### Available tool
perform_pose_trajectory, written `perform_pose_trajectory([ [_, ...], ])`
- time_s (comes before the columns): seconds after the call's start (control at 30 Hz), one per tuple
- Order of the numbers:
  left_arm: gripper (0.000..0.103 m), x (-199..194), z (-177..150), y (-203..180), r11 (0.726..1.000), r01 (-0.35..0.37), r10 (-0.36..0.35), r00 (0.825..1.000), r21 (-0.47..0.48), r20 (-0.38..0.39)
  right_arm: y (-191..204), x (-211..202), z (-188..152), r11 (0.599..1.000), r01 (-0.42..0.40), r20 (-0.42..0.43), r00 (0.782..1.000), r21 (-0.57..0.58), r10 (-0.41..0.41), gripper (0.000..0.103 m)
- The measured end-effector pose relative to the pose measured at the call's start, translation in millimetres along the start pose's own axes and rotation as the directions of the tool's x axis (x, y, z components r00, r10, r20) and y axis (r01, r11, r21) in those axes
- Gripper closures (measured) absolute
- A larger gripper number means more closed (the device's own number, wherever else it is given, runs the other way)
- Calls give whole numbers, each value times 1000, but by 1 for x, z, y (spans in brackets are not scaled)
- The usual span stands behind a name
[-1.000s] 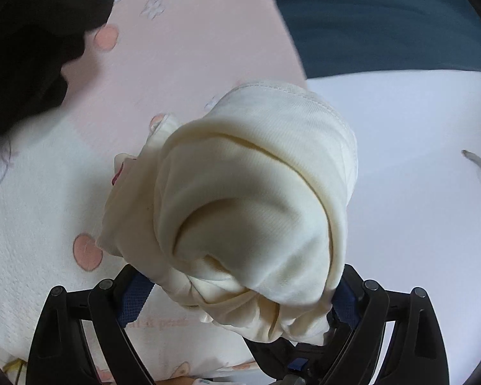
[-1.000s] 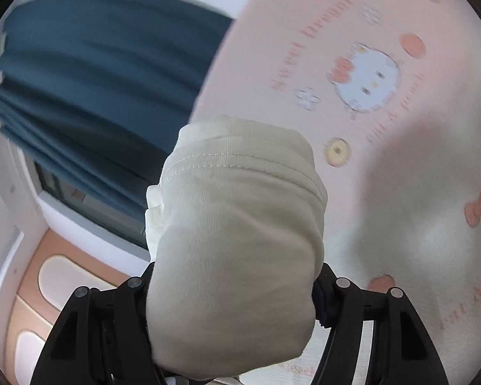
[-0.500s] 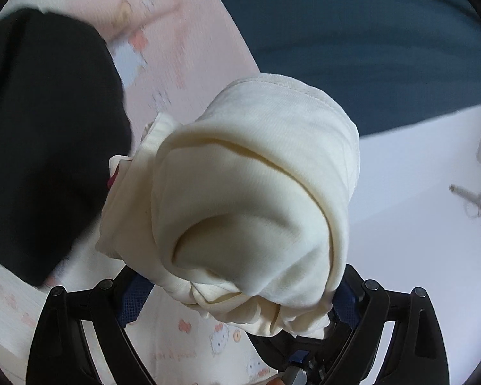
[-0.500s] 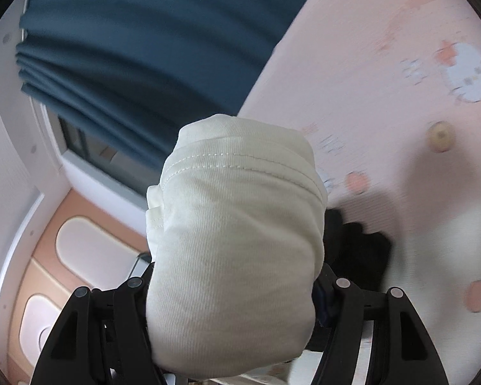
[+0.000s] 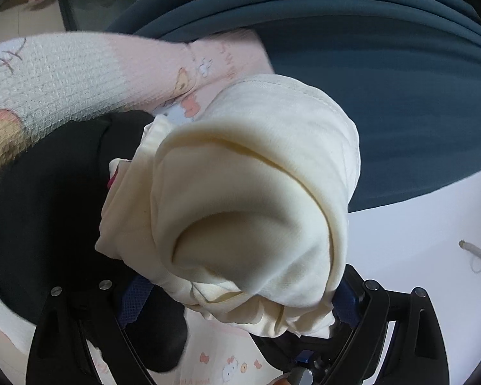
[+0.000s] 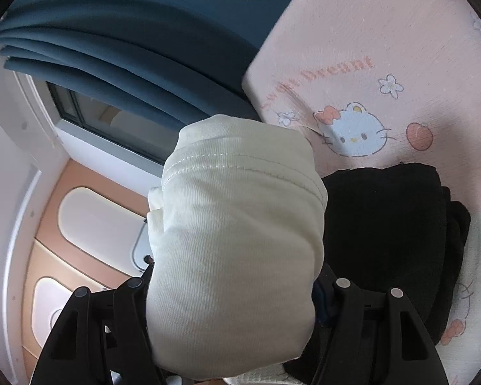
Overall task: Fold clothes
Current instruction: 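Carry the lifted cream bundle with both grippers over the black clothes stack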
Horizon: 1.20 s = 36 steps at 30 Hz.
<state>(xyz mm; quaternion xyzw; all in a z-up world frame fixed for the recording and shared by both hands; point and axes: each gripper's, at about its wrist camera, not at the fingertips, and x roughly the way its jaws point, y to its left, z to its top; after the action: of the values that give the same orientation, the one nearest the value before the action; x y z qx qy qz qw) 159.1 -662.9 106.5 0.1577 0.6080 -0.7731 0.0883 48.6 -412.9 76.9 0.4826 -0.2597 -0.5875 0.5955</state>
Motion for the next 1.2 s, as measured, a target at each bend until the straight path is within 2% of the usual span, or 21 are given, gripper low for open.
perform_pose_trajectory([
  [0.07, 9, 33, 76, 40, 999, -37, 37, 999, -29, -19, -10, 12, 1, 999, 35, -25, 999, 35, -34, 35],
  [0.17, 9, 52, 89, 67, 994, -102, 100, 994, -40, -46, -40, 26, -8, 991, 101, -65, 993, 86, -95, 35],
  [0.2, 8, 57, 92, 71, 991, -137, 136, 990, -6, -48, -49, 30, -11, 990, 110, -70, 992, 92, -104, 35],
  [0.3, 8, 65, 103, 73, 986, -156, 159, 986, 66, -44, -73, 41, -14, 987, 118, -81, 991, 110, -110, 35],
  [0.33, 8, 71, 98, 77, 987, -150, 154, 987, 65, -53, -77, 44, -14, 988, 115, -80, 991, 105, -107, 35],
  [0.47, 8, 25, -21, 115, 993, -122, 121, 987, 4, -103, -76, 57, -11, 982, 181, -78, 981, 48, -177, 36],
  [0.5, 8, 19, -28, 114, 991, -134, 134, 985, 3, -105, -76, 60, -10, 980, 193, -82, 979, 45, -189, 36],
  [0.73, 8, -21, -48, 96, 970, -242, 242, 965, 15, -103, -73, 63, -19, 976, 217, -79, 974, 27, -214, 35],
  [0.87, 8, -36, -55, 80, 951, -305, 308, 948, 47, -80, -80, 59, -20, 970, 231, -76, 971, 78, -225, 36],
  [0.93, 8, -31, -55, 71, 937, -337, 343, 937, 88, -67, -83, 55, -21, 965, 248, -72, 968, 91, -242, 36],
  [1.03, 8, -23, -54, 59, 911, -384, 394, 918, 148, -46, -84, 49, -22, 948, 313, -73, 948, 55, -309, 36],
  [1.2, 8, -9, -54, 37, 855, -459, 473, 881, 243, -2, -91, 46, -26, 956, 284, -103, 955, 72, -277, 35],
])
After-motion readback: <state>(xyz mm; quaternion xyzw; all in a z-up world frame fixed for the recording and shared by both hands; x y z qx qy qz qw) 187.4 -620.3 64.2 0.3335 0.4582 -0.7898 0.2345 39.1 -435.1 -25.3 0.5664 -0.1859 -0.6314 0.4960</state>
